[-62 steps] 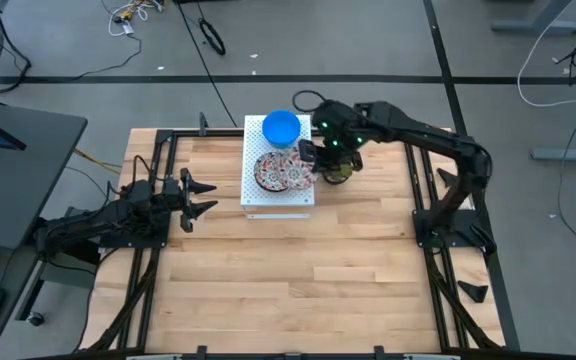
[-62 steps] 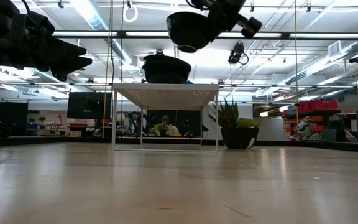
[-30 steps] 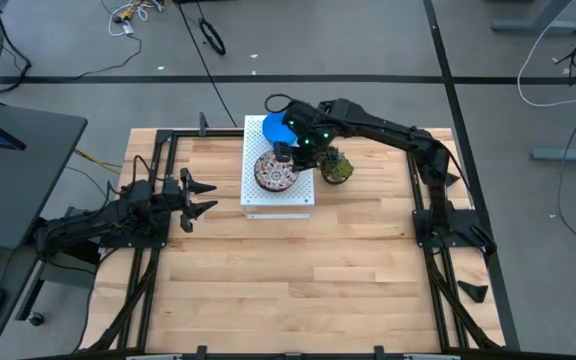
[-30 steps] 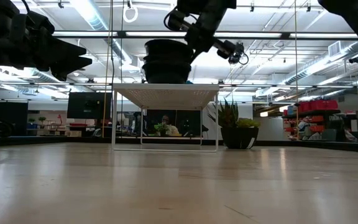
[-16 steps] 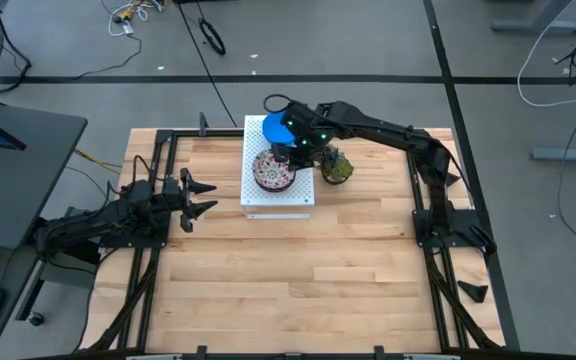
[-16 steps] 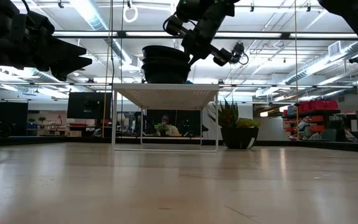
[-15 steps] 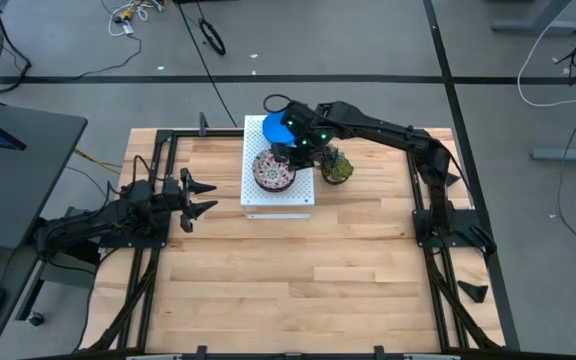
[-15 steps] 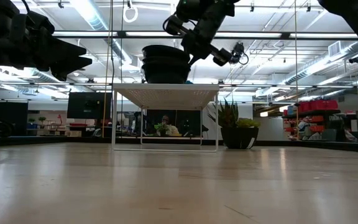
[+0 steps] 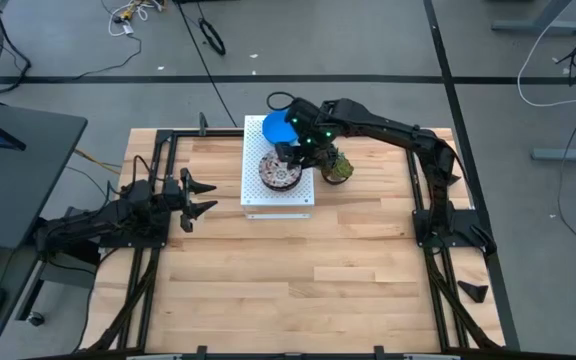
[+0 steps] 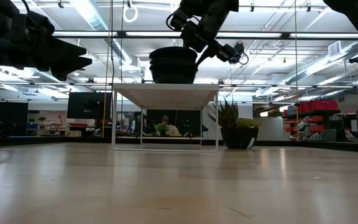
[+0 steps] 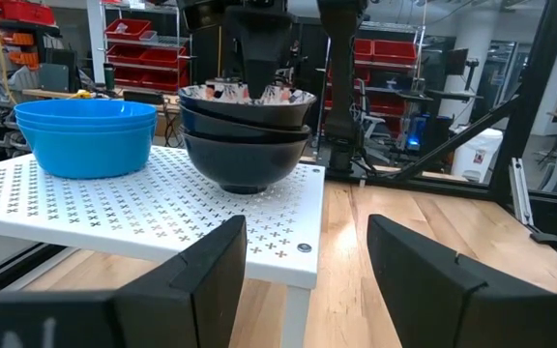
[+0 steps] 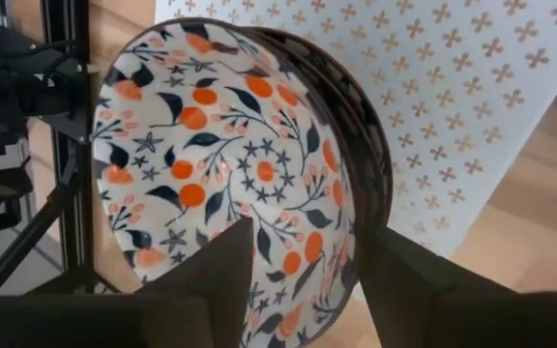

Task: Pick & Place Mini bowls
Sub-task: Stack the white patterned bowl on top of the white patterned bowl on the shelf

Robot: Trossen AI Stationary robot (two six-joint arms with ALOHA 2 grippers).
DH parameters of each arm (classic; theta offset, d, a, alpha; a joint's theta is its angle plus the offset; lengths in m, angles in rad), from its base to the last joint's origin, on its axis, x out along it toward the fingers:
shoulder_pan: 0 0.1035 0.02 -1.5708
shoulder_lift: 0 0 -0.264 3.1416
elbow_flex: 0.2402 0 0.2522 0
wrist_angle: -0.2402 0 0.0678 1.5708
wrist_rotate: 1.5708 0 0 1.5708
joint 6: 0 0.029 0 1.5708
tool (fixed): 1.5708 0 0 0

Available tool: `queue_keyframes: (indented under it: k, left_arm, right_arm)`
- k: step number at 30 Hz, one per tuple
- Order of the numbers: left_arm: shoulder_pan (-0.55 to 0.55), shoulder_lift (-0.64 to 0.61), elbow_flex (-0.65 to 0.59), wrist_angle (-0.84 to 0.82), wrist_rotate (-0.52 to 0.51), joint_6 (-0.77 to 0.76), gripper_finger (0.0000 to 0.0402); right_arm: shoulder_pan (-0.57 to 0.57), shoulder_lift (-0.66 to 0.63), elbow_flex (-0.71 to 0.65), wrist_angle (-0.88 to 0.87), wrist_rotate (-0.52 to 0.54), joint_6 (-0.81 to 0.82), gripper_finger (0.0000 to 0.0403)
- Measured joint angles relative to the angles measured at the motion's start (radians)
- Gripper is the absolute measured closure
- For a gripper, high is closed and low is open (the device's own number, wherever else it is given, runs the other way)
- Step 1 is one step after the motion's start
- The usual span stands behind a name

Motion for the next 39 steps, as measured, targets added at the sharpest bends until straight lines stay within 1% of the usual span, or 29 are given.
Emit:
queue_keyframes:
  k: [5,10,16,20,24,34,39]
  left_arm:
    - [0.0,0.0,0.0,0.0,0.0,0.0,0.0181]
    - [0.0,0.0,0.0,0.0,0.0,0.0,0.0181]
    - [0.0,0.0,0.0,0.0,0.0,0.0,0.0181]
    - [0.0,0.0,0.0,0.0,0.0,0.0,0.0181]
    - [0.0,0.0,0.0,0.0,0.0,0.0,0.0181]
    - [0.0,0.0,0.0,0.0,0.0,0.0,0.0181]
    - [0.0,0.0,0.0,0.0,0.0,0.0,0.0181]
  right_arm:
    - [-0.001,-0.001,0.0,0.0,0.01,-0.024,0.0216]
    - [-0.008,-0.001,0.0,0.007,0.05,-0.066,0.0225]
    - [-0.008,-0.001,0.0,0.061,0.008,-0.121,0.0231]
    - [-0.011,-0.001,0.0,0.057,0.003,-0.126,0.0218]
    - [-0.014,-0.001,0.0,0.043,0.024,-0.11,0.0206]
    - [-0.014,-0.001,0.0,0.065,0.018,-0.19,0.0202]
    - [-0.019,-0.001,0.0,0.083,0.044,-0.205,0.0175]
